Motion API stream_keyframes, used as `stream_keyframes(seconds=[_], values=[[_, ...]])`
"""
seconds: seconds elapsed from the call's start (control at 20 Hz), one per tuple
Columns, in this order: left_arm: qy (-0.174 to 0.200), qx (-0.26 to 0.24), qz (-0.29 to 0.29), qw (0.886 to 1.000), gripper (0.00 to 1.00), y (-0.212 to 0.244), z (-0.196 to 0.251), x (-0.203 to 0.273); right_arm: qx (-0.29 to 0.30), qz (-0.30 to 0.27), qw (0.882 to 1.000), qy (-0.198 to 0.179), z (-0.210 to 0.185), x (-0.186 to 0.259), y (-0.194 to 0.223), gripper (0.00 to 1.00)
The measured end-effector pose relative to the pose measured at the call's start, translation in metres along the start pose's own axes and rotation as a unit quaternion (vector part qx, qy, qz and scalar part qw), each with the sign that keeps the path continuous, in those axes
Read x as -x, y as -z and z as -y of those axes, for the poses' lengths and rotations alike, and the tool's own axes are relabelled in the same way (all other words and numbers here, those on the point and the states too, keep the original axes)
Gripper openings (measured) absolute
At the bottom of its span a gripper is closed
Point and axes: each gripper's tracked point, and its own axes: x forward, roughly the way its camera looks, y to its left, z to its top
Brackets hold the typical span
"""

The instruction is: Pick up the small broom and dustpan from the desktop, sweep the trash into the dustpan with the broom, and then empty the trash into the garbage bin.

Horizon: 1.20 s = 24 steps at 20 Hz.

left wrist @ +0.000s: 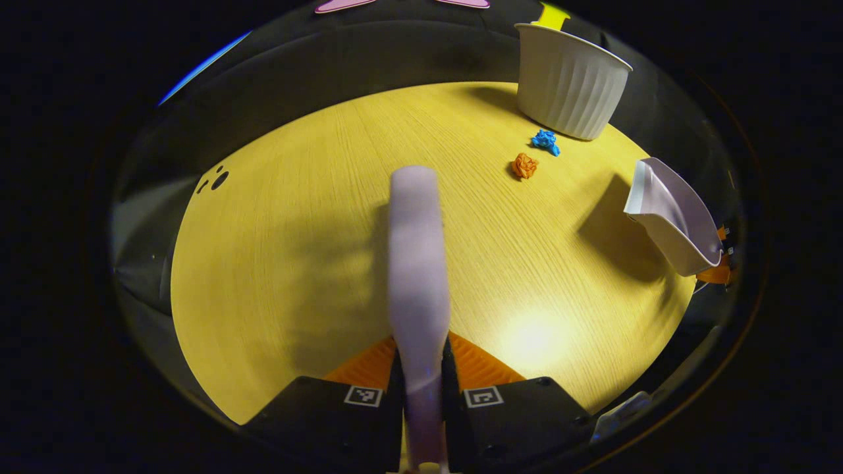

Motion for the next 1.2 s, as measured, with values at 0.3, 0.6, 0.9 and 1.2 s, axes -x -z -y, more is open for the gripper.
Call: stream_keyframes(seconds=[0.3,0.6,0.9,1.2], values=[[0.014,-0.056,0.077,0.995,0.27,-0.113,0.011,0.008,0.1,-0.096,0.99,-0.001,0.023,0.002,-0.009,0.33],[0.036,-0.151,0.056,0.986,0.25,-0.178,0.052,-0.048,0.113,-0.129,0.985,-0.016,0.026,-0.01,-0.018,0.36],[0.1,-0.201,0.035,0.974,0.27,-0.188,0.102,-0.077,0.122,-0.133,0.983,-0.017,0.03,-0.016,-0.021,0.34],[0.213,-0.211,0.013,0.954,0.25,-0.157,0.167,-0.034,0.129,-0.126,0.983,-0.015,0.037,-0.025,-0.02,0.4]])
